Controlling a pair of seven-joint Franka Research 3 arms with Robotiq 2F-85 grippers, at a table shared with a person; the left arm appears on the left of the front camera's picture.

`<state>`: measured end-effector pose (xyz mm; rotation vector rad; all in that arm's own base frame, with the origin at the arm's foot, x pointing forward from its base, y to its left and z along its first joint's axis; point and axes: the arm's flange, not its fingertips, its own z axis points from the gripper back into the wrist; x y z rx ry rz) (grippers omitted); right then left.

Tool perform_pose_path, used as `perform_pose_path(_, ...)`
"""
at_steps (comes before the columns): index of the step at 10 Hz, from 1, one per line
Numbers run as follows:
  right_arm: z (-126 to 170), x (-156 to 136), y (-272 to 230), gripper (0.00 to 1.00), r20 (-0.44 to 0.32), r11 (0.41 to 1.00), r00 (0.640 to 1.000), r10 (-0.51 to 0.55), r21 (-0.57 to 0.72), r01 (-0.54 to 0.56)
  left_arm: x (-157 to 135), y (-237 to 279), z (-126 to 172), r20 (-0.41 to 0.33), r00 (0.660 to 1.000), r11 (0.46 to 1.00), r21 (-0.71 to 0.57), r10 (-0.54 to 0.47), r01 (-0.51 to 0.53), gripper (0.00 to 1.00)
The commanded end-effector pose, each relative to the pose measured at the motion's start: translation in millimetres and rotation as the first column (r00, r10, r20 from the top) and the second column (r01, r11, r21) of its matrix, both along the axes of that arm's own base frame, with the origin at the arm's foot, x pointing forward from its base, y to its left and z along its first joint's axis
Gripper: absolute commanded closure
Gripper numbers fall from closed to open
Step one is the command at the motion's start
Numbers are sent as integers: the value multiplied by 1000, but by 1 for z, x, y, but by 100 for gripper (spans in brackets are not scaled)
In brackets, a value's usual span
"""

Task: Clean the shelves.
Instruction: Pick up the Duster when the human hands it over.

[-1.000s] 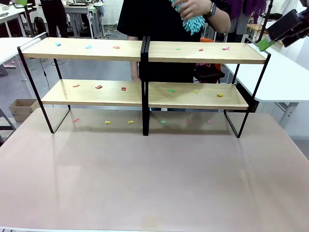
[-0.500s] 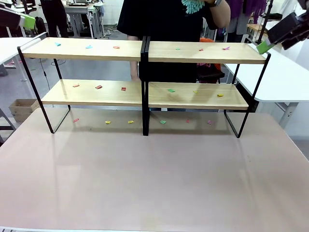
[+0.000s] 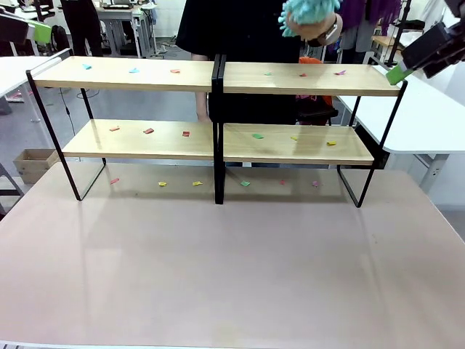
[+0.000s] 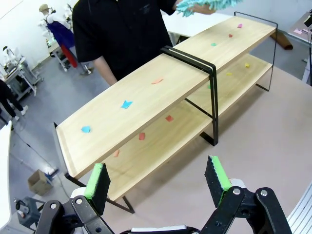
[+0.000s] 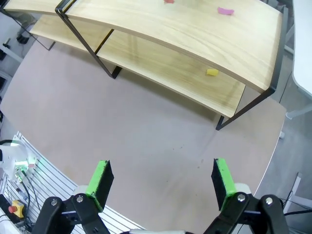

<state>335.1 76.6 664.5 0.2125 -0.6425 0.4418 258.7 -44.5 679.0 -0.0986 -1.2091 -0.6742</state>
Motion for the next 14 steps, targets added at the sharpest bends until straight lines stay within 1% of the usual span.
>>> perform_pose_path(1, -10, -3, -8, 0, -10, 1000, 1000, 25, -4, -25, -7, 0, -20, 9, 1000, 1000, -26, 3, -2, 0)
perform_pose_path(5, -20, -6, -12, 0, -30, 999, 999, 25, -23, -26, -7, -3, -24, 4, 1000, 1000, -27, -3, 3, 0)
perform_pose_path(6, -13, -8, -15, 0, 18, 1000, 1000, 10, 13, -10, -8, -2, -24, 5, 1000, 1000, -26, -7, 7, 0)
perform_pose_path(7, -9, -11, -17, 0, 38, 999, 999, 17, 46, -19, -9, -3, -24, 6, 1000, 1000, -25, -8, 8, 0)
perform_pose_path(8, -11, -14, -18, 0, 78, 999, 997, 15, 49, -19, -9, -3, -25, 6, 1000, 1000, -24, -9, 9, 0)
perform_pose_path(10, -32, -25, -24, 0, 64, 998, 997, 45, 46, -48, -9, -4, -27, -5, 1000, 1000, -16, -3, 3, 0)
perform_pose_path(11, -37, -35, -31, 0, 84, 997, 996, 42, 55, -47, -9, -4, -28, -7, 1000, 1000, -17, -3, 3, 0)
perform_pose_path(13, -35, -56, -47, 0, 146, 995, 989, 26, 90, -40, -7, -5, -28, -9, 1000, 1000, -17, -5, 5, 0)
perform_pose_path(14, -36, -62, -51, 0, 150, 994, 988, 36, 101, -52, -4, -6, -29, -12, 1000, 1000, -20, -8, 8, 0)
